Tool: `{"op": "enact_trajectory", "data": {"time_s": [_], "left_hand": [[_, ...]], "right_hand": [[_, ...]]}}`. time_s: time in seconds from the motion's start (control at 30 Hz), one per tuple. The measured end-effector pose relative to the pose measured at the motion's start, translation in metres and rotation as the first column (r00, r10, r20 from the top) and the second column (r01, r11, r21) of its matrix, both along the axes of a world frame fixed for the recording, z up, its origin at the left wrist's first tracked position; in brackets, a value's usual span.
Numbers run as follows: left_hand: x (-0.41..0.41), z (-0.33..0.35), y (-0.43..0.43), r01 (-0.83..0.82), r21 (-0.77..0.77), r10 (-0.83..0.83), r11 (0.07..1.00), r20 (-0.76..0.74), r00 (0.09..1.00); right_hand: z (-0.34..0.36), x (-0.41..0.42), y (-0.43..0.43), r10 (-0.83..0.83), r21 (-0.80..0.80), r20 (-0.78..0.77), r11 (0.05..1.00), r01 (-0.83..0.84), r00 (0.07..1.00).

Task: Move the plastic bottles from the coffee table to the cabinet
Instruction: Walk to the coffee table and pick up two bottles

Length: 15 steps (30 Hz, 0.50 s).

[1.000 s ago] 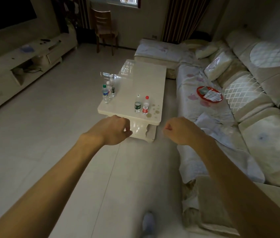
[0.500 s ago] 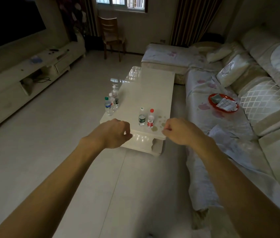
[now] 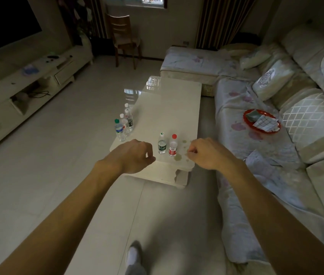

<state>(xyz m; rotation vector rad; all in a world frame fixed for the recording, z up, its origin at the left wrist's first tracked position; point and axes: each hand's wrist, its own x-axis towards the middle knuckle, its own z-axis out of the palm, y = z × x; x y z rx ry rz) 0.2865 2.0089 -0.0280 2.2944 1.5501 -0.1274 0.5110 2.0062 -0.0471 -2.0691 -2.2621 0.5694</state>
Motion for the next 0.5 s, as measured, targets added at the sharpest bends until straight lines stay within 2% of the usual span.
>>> {"op": "enact_trajectory", "data": {"time_s": [0.5], "left_hand": [[-0.067, -0.019, 0.171, 0.127, -0.034, -0.126, 0.991, 0.046, 0.991]], "right_hand": [[-0.014, -0.061, 0.136, -0.195, -0.092, 0.030, 0.976, 0.197, 0.980]]}}
